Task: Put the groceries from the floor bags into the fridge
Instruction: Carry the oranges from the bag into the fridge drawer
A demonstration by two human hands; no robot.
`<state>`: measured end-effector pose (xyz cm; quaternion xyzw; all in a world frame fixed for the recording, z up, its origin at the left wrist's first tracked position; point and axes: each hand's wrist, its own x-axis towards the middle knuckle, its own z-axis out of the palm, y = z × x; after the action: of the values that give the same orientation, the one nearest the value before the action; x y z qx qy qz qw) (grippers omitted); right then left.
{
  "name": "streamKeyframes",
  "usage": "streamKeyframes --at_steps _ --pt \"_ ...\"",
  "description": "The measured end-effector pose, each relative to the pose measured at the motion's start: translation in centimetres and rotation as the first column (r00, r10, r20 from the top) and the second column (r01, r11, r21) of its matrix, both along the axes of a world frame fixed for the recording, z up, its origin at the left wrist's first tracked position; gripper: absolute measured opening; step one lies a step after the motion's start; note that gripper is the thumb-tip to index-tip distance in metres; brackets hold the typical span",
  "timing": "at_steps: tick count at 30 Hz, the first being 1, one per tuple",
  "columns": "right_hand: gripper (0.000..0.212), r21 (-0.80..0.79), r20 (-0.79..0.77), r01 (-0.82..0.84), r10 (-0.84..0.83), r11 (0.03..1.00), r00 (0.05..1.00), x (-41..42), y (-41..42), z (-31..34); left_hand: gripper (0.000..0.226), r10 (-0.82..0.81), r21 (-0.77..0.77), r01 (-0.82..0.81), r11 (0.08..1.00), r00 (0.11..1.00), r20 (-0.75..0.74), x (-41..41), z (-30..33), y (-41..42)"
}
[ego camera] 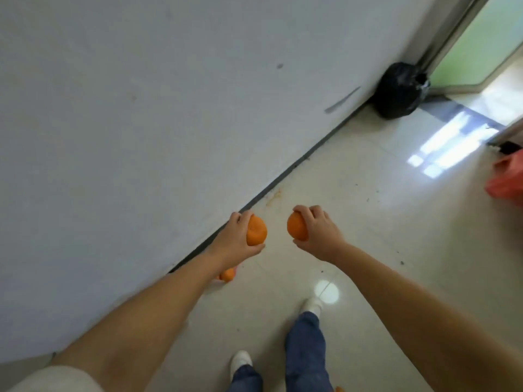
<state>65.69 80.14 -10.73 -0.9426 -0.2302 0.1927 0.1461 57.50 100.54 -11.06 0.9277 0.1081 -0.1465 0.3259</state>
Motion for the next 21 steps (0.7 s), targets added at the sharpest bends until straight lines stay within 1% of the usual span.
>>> streamKeyframes --at_steps 2,4,7,11,14,17,21 --pt "0.075 0.01 0.024 0.131 -0.131 0.991 0.991 -1.7 -4.2 2.5 0.076 -0.127 0.037 0.126 0.991 0.992 0.018 0.9 2.4 -3.1" --pt "0.075 0.034 0.05 0.266 -0.268 0.963 0.962 -3.4 -9.1 4.8 0.078 -0.227 0.039 0.226 0.973 0.973 0.038 1.9 4.7 -7.4" --pt "0.075 0.067 0.099 0.453 -0.458 0.889 0.884 -6.4 -17.7 7.7 0.077 -0.38 0.018 0.38 0.925 0.92 0.097 2.9 7.7 -15.9" --pt "0.076 0.068 0.145 0.636 -0.639 0.768 0.756 -10.6 -30.0 10.4 0.078 -0.565 0.007 0.573 0.819 0.806 0.176 3.3 10.5 -29.1" --pt "0.077 0.087 0.158 0.739 -0.742 0.668 0.651 -15.0 -39.9 11.3 0.077 -0.673 0.033 0.684 0.729 0.706 0.222 2.6 11.7 -40.3" --pt "0.077 0.088 0.171 0.802 -0.802 0.591 0.572 -20.0 -49.9 12.1 0.075 -0.725 0.007 0.744 0.668 0.648 0.232 0.6 12.5 -51.6" --pt "0.076 0.084 0.167 0.866 -0.863 0.493 0.476 -25.7 -62.3 13.7 0.074 -0.797 -0.013 0.83 0.557 0.539 0.271 -2.1 14.1 -65.3"
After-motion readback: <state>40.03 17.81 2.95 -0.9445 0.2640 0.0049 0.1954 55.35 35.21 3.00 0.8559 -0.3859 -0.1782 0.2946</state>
